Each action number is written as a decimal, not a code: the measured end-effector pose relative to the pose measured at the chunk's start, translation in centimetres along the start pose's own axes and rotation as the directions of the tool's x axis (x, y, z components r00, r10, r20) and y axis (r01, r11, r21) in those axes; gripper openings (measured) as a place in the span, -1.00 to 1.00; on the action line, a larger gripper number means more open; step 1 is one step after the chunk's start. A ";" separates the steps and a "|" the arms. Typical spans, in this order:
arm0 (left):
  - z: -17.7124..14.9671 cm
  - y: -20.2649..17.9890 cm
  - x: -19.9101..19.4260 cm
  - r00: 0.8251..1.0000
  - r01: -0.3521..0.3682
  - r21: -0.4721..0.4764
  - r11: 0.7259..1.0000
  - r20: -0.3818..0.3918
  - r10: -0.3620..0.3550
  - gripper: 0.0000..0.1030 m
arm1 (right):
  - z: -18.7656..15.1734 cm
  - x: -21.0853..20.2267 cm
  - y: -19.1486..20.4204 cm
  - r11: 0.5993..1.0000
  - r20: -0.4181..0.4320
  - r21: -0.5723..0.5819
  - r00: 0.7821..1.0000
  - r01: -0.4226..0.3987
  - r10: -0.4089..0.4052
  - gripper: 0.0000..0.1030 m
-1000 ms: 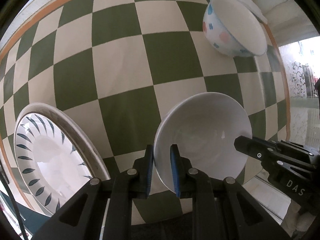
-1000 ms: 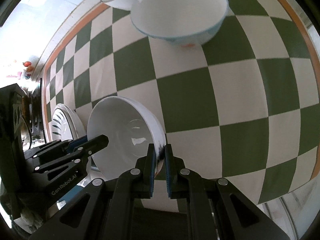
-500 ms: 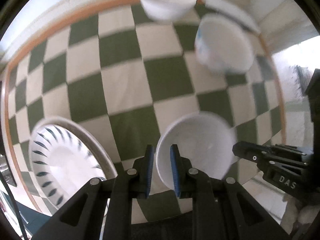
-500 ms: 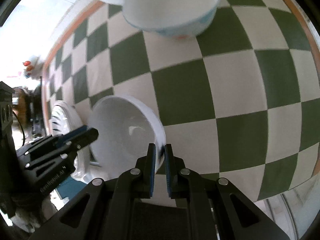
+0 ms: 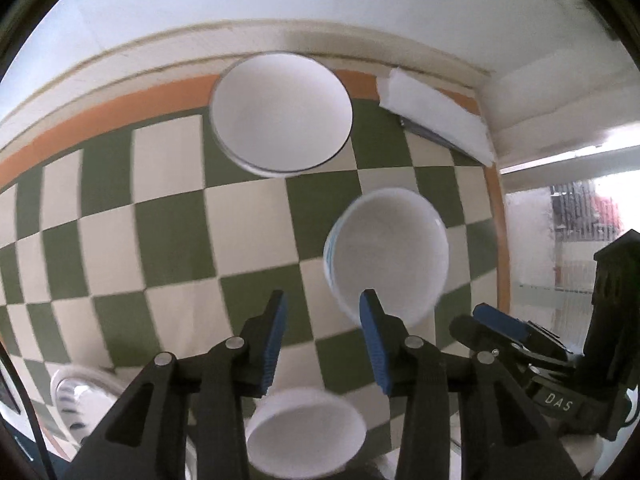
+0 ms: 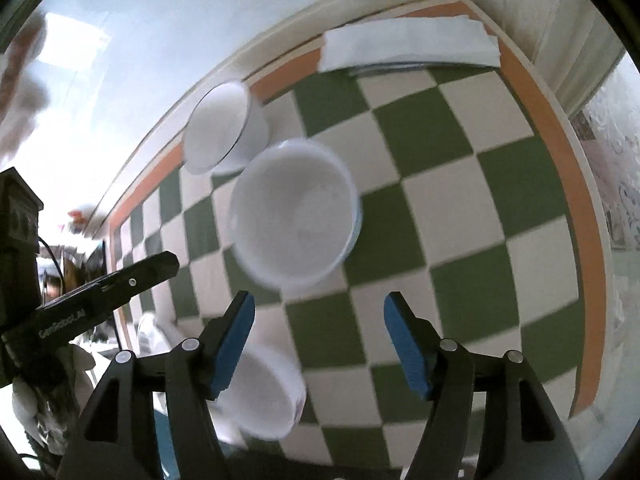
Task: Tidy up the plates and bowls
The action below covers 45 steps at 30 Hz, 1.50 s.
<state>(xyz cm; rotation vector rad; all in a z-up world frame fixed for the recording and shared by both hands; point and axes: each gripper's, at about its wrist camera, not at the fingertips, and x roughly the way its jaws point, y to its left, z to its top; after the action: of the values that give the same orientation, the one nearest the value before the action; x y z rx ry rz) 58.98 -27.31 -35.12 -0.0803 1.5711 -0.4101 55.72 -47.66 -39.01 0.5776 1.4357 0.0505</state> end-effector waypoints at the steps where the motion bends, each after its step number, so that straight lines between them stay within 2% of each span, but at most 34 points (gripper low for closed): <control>1: 0.7 -0.1 0.9 1.000 -0.004 -0.002 1.000 -0.015 0.004 -0.32 | 0.5 0.4 -0.4 1.000 0.000 0.010 1.000 0.000 0.000 0.35; 7: 2.3 -0.7 4.4 0.997 -0.035 0.020 0.999 -0.072 0.036 -0.32 | 2.7 3.1 -2.0 0.999 -0.011 0.048 1.000 -0.003 0.003 0.30; 10: 2.5 -1.1 5.2 0.996 -0.044 0.042 0.998 -0.071 0.047 -0.44 | 3.2 4.0 -2.5 0.998 -0.025 0.055 1.000 -0.008 0.009 0.01; 11: 2.5 -1.2 5.4 0.996 -0.044 0.050 0.998 -0.070 0.047 -0.62 | 3.4 4.4 -2.6 0.998 -0.031 0.057 0.999 -0.010 0.012 -0.07; 12: 2.6 -1.3 5.6 0.996 -0.046 0.057 0.997 -0.074 0.050 -0.71 | 3.5 4.7 -2.6 0.998 -0.036 0.058 0.999 -0.015 0.017 -0.11; 13: 2.6 -1.4 5.8 0.996 -0.048 0.063 0.997 -0.076 0.053 -0.73 | 3.5 5.0 -2.6 0.998 -0.041 0.059 0.999 -0.013 0.016 -0.31; 14: 2.6 -1.4 5.9 0.996 -0.050 0.066 0.997 -0.076 0.055 -0.78 | 3.6 5.2 -2.6 0.998 -0.044 0.058 0.999 -0.009 0.011 -0.60; 16: 2.6 -1.5 6.1 0.995 -0.051 0.071 0.996 -0.076 0.057 -0.81 | 3.6 5.5 -2.7 0.998 -0.041 0.064 0.999 -0.020 0.022 -0.80; 25: 2.0 -1.7 6.1 0.994 -0.082 0.088 0.993 -0.063 0.088 -0.81 | 3.6 5.6 -1.9 0.999 -0.038 0.031 0.999 0.018 -0.017 -0.82; 31: 0.9 -2.1 4.8 0.995 -0.088 0.097 0.991 -0.038 0.092 -0.81 | 3.1 4.8 -0.9 1.000 -0.039 0.009 0.999 0.014 -0.013 -0.82; 39: -2.1 -1.8 0.1 0.997 -0.073 0.096 0.993 0.016 0.071 -0.81 | 0.0 1.3 1.1 0.999 -0.019 -0.031 1.000 -0.018 0.018 -0.82; 45: -5.8 -0.7 -3.5 0.997 -0.071 0.091 0.993 0.045 0.067 -0.81 | -4.0 -1.3 3.4 0.996 -0.018 -0.085 0.999 -0.033 0.032 -0.81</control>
<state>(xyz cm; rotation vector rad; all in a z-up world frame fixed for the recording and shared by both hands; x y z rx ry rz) 53.33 -25.73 -31.68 0.0364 1.5068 -0.4238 52.84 -43.80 -36.56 0.5314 1.4331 0.1420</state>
